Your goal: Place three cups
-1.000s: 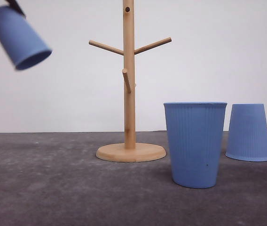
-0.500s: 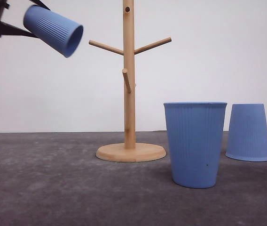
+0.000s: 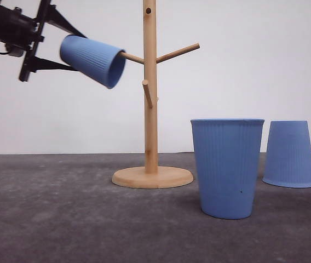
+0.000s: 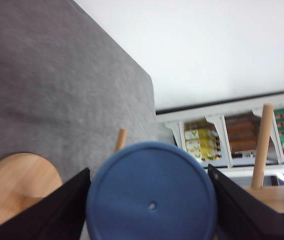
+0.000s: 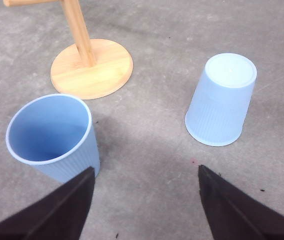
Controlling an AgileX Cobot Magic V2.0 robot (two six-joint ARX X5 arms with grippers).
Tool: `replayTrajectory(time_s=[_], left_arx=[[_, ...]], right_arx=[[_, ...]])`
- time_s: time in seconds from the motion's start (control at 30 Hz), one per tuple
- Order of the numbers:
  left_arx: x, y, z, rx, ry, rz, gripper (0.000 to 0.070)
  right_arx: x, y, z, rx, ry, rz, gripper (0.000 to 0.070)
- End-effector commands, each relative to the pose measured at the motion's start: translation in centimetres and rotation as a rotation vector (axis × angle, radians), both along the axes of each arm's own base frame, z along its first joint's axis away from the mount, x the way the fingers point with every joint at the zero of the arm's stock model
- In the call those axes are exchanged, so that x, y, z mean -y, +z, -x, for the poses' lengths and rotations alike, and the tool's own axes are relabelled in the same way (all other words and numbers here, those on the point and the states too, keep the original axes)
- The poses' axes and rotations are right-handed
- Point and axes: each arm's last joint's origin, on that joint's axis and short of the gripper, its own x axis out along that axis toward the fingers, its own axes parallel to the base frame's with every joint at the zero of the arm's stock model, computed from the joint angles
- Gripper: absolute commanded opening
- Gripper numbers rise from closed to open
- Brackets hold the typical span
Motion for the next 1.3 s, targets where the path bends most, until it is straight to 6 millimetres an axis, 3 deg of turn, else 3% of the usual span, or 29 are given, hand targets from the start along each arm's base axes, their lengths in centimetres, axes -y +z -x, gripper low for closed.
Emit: replayTrajectory(time_s=[0.0, 0.2, 0.83, 1.0, 1.13, 1.27], left_arx=[[0.6, 0.4, -0.5, 0.031, -0.010, 0.000, 0.0309], [2.1, 0.2, -0.4, 0.031, -0.021, -0.016, 0.0309], [3.8, -0.1, -0.3, 0.044, -0.026, -0.060, 0.0316], [3.9, -0.2, -0.3, 0.048, -0.031, -0.070, 0.0408], [3.9, -0.2, -0.3, 0.049, -0.032, -0.069, 0.0413], [3.9, -0.2, -0.3, 0.049, -0.038, -0.067, 0.0483]], right_arx=[[-0.1, 0.6, -0.1, 0.027, 0.002, -0.001, 0.0419], [-0.1, 0.6, -0.1, 0.021, -0.004, -0.011, 0.0419], [-0.1, 0.6, -0.1, 0.025, -0.005, -0.012, 0.0419], [-0.1, 0.6, -0.1, 0.025, -0.005, -0.012, 0.0418], [-0.1, 0.6, -0.1, 0.025, -0.005, -0.012, 0.0418], [-0.1, 0.6, -0.1, 0.025, -0.005, -0.012, 0.0418]])
